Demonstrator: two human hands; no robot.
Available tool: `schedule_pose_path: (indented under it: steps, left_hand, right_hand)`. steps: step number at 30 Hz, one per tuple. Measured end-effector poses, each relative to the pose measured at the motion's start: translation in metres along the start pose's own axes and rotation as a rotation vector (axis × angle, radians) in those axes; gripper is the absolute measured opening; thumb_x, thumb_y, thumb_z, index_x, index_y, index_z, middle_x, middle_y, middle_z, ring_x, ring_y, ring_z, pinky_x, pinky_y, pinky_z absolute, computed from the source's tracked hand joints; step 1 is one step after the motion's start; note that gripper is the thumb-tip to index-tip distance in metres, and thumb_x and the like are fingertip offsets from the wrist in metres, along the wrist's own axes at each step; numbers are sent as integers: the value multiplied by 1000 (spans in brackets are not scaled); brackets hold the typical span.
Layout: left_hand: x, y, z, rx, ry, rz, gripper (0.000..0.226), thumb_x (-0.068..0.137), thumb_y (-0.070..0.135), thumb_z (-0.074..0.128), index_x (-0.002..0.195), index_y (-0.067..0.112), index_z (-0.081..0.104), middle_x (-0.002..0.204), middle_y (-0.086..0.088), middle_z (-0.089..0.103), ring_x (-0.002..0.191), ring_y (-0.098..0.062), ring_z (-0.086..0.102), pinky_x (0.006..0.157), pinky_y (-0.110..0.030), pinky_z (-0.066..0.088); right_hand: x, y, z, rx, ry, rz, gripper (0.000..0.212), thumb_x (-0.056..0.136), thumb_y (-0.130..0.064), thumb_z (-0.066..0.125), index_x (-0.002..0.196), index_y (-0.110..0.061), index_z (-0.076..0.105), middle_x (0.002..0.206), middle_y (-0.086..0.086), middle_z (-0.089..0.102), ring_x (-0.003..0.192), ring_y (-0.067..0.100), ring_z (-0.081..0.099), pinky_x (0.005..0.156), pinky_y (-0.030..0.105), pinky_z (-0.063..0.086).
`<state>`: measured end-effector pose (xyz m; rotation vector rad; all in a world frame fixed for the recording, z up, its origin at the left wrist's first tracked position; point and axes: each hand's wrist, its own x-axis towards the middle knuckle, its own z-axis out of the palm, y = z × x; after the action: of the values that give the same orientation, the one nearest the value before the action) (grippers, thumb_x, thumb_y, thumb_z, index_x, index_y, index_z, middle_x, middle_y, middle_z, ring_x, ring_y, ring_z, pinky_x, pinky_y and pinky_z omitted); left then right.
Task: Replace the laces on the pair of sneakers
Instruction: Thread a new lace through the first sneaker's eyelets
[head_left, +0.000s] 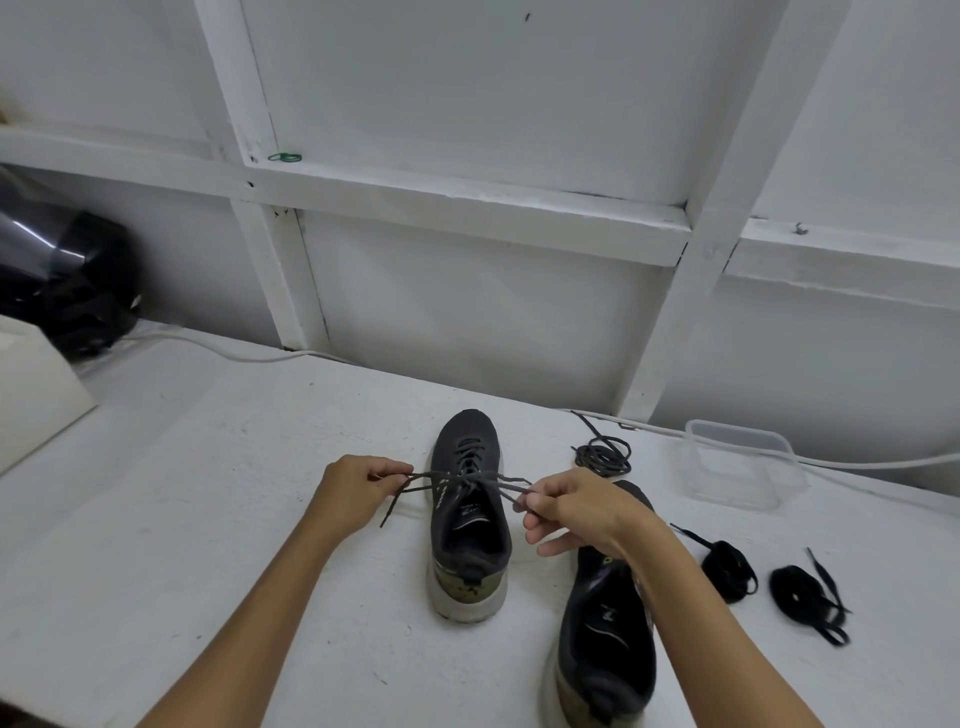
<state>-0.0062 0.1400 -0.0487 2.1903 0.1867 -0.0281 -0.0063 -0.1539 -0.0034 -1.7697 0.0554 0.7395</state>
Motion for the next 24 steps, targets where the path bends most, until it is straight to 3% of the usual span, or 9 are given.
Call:
schedule_pose_path:
  steps: [5, 10, 15, 24]
  left_hand:
    - [0, 0, 1, -49, 43, 7, 16, 92, 20, 71, 96, 34, 78, 83, 15, 75, 83, 6, 66, 66, -1, 43]
    - [0, -9, 0, -184, -55, -94, 17, 95, 21, 68, 90, 33, 78, 80, 3, 77, 82, -12, 73, 74, -29, 52]
    - [1, -11, -2, -169, -20, -125, 15, 93, 20, 69, 86, 30, 78, 76, 3, 76, 77, -12, 73, 74, -30, 53]
    - [-4, -8, 2, -165, 89, -198, 11, 91, 20, 71, 83, 23, 78, 69, 1, 74, 86, -22, 70, 85, -42, 55]
  right_hand:
    - [2, 2, -8, 115, 13, 81, 26, 107, -14, 47, 104, -1, 69, 82, 9, 76, 79, 20, 76, 63, 30, 60]
    - [1, 8, -6, -9, 68, 3, 28, 107, -18, 49, 102, -6, 73, 72, 3, 66, 66, 12, 66, 63, 29, 60]
    - [-1, 5, -9, -301, 159, -1, 33, 105, -19, 47, 87, -11, 73, 66, -1, 58, 56, 8, 59, 59, 23, 57]
    - [-4, 9, -14, -407, 162, 76, 35, 103, -16, 41, 77, -18, 65, 64, -1, 51, 54, 12, 48, 54, 18, 50]
